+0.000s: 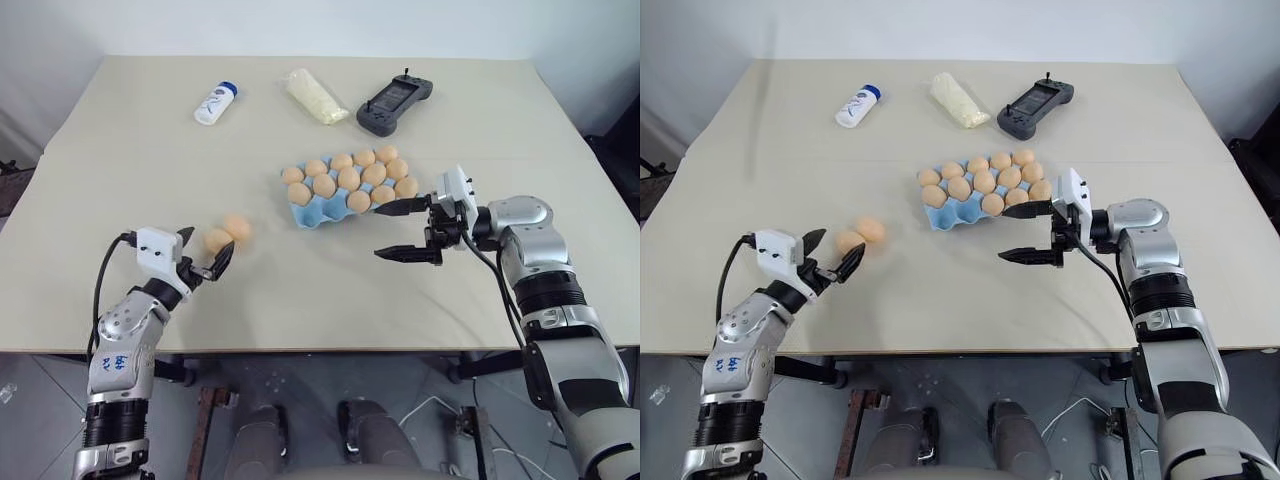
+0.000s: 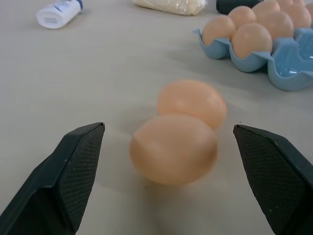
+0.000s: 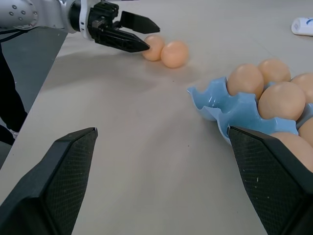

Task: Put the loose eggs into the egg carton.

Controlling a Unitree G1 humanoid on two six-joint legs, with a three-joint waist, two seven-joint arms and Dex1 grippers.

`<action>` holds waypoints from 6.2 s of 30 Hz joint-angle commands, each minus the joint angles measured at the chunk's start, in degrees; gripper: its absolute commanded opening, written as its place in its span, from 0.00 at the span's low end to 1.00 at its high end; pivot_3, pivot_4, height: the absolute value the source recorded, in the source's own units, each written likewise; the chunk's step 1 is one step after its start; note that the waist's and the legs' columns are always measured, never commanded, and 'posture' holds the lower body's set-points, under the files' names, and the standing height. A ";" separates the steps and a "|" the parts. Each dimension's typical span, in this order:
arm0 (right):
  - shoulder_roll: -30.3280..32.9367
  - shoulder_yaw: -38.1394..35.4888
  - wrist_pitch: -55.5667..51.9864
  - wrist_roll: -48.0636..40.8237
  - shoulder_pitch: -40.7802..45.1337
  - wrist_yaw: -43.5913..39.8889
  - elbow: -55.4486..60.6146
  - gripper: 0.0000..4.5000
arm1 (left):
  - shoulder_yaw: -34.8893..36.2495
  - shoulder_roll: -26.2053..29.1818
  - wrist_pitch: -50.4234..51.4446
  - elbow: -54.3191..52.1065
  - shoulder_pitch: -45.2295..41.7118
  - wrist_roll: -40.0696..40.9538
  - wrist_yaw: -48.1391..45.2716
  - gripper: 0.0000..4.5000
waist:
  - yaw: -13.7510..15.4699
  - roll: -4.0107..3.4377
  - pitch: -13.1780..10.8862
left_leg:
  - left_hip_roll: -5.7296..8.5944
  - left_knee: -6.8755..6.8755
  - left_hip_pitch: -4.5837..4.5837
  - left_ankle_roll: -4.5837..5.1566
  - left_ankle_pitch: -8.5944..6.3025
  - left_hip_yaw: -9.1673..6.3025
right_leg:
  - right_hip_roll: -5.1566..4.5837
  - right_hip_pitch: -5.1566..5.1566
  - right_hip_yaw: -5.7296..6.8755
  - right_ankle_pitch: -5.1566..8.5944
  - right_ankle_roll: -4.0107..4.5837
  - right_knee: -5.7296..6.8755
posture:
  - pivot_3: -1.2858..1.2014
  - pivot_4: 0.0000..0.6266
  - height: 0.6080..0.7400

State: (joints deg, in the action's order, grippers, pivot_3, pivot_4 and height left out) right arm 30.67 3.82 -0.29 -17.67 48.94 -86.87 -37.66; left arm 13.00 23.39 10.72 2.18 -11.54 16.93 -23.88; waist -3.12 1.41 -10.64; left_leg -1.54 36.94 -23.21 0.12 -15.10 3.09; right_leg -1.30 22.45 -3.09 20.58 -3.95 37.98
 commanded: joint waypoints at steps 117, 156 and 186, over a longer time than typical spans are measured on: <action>-1.88 -8.87 3.30 -1.96 -1.81 5.80 -4.97 1.00 | 1.30 4.14 7.61 5.03 -10.23 4.54 -12.48 0.99 | 0.11 0.02 -0.03 | 0.04 0.11 0.03 0.06 0.13 0.28 | -0.15 -0.06 -0.01 -0.16 -0.16 0.06 | 0.52 0.24 1.00; -0.32 -10.70 -0.07 -4.00 -10.82 10.32 7.56 1.00 | -9.42 -8.87 -10.73 48.34 -47.13 -6.30 -16.64 0.50 | 1.37 0.05 -0.05 | 0.04 0.26 0.00 0.08 0.13 0.51 | -0.08 0.07 -0.15 -0.19 -0.23 0.21 | 0.52 0.24 1.00; 0.79 -9.03 1.24 -2.93 -8.20 10.02 4.22 1.00 | -5.17 2.98 3.69 15.26 -25.32 1.41 -27.27 1.00 | 0.60 0.07 -0.07 | -0.01 0.35 0.06 0.04 0.18 0.57 | -0.05 0.14 -0.23 -0.19 -0.23 0.55 | 0.52 0.24 1.00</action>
State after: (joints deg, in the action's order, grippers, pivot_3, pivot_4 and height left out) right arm 31.06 -4.84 -0.79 -20.78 39.58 -76.01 -32.56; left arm 6.81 25.29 13.66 22.86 -37.09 16.23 -49.66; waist -2.52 1.49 -10.71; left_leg -1.56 37.33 -23.15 0.17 -14.92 3.63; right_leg -1.36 22.57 -3.30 20.39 -4.18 38.53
